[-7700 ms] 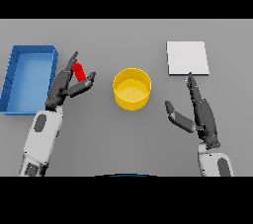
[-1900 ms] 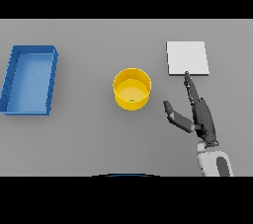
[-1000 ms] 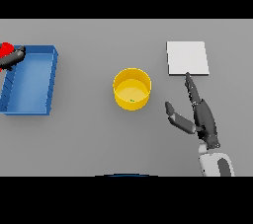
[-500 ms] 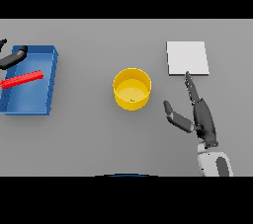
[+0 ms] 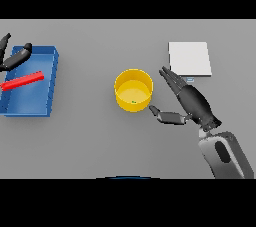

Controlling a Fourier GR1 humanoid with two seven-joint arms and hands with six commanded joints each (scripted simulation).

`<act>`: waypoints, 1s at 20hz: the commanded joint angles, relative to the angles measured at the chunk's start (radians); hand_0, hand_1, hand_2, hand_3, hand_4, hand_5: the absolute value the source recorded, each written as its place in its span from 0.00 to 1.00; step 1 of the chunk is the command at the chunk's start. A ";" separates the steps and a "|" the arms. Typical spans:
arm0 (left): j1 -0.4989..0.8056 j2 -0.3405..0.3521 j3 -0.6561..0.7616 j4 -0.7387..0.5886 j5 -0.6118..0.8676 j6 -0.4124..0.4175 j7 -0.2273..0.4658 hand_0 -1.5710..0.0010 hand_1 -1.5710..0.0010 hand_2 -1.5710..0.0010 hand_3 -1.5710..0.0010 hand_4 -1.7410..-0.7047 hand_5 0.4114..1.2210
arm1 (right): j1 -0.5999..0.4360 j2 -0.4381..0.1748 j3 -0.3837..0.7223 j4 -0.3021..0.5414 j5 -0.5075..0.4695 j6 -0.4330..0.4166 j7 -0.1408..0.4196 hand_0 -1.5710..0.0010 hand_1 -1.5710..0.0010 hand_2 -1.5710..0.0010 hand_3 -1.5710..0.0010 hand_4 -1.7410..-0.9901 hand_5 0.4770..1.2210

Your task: Pick up the red beaker and tilt it to pour out 1 green nut into yellow bowl. Pick up the yellow bowl and place it on the metallic measuring scale.

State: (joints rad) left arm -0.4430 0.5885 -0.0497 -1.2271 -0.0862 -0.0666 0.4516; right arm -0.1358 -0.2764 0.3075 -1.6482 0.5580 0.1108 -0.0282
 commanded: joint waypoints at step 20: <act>0.009 0.010 0.010 0.019 0.006 -0.023 -0.025 1.00 1.00 1.00 1.00 0.90 0.36 | -0.499 -0.056 0.349 0.418 0.307 0.310 -0.152 1.00 1.00 1.00 1.00 0.77 0.26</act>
State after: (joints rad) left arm -0.4338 0.5981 -0.0397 -1.2078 -0.0808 -0.0889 0.4271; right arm -0.6345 -0.3314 0.6567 -1.2303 0.8649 0.4200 -0.1789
